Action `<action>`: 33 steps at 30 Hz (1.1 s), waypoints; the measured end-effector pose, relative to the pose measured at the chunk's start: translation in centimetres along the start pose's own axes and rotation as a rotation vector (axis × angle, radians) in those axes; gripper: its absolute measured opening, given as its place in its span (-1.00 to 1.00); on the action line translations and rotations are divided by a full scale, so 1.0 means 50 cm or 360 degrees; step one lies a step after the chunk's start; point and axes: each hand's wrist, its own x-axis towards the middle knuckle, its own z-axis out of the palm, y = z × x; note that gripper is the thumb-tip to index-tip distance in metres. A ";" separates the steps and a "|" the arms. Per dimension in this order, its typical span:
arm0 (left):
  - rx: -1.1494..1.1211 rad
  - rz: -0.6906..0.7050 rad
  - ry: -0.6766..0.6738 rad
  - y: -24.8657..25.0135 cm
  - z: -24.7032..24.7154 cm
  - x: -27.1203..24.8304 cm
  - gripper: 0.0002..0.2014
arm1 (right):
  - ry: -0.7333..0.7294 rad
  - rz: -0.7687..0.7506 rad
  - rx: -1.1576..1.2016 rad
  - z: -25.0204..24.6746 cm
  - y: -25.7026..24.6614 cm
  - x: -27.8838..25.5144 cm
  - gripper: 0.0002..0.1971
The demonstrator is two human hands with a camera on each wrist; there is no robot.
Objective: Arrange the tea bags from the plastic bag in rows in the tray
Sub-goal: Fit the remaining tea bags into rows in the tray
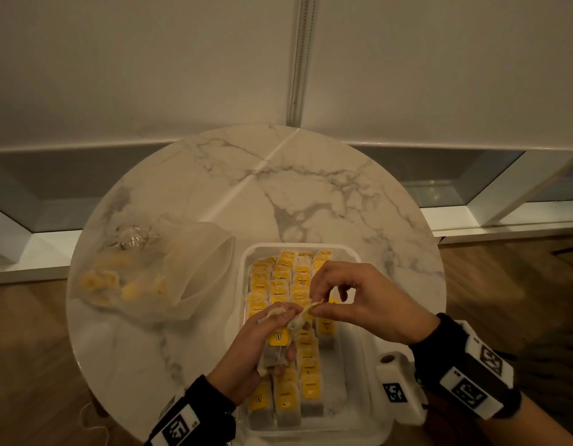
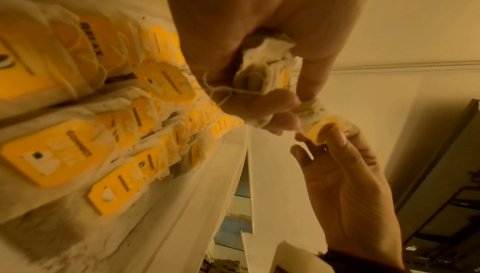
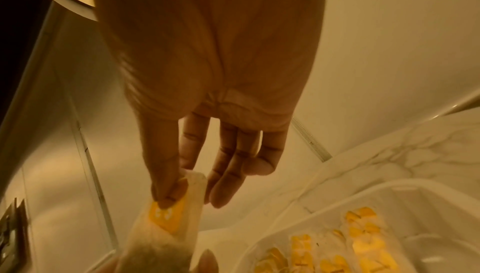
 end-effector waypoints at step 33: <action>-0.0205 -0.0085 0.0186 0.003 -0.022 0.004 -0.75 | -0.0550 0.0653 -0.1331 0.087 0.097 0.042 -0.84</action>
